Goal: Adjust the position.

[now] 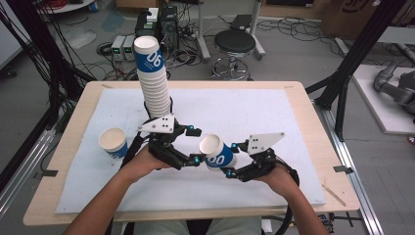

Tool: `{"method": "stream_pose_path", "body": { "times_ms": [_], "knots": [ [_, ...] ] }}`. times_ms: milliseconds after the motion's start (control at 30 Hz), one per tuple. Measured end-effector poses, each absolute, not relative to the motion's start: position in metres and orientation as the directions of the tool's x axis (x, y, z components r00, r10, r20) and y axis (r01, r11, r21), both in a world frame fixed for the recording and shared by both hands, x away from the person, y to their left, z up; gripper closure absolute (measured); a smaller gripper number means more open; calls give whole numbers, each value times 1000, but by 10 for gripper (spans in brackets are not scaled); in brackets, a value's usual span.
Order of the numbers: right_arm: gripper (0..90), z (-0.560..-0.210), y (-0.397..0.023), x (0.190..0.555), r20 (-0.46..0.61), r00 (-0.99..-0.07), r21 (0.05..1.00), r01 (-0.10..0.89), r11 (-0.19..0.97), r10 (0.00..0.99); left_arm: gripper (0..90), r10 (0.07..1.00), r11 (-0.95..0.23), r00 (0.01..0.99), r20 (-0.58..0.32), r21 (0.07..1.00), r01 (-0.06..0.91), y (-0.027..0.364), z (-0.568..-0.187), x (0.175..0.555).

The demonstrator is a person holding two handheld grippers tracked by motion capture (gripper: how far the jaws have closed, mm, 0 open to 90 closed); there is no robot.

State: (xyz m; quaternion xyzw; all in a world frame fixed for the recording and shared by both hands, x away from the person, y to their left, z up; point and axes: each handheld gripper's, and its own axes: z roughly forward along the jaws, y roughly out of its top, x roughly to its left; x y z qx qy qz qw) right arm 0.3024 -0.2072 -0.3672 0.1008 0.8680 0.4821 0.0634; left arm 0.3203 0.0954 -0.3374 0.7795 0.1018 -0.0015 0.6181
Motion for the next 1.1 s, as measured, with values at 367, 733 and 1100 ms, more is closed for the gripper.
{"method": "stream_pose_path", "body": {
  "times_ms": [367,733,1100],
  "knots": [
    [352,-350,-193,308,-91,-978,702,71,709,188,149,147,-337,983,-114,928,158,93,-329,323],
    [352,-338,-175,308,-151,-982,556,13,831,117,152,113,-456,986,-120,876,159,78,-339,327],
    [352,-332,-164,306,-166,-984,459,-12,888,72,260,64,-500,987,-151,851,162,75,-344,329]
  ]
}}
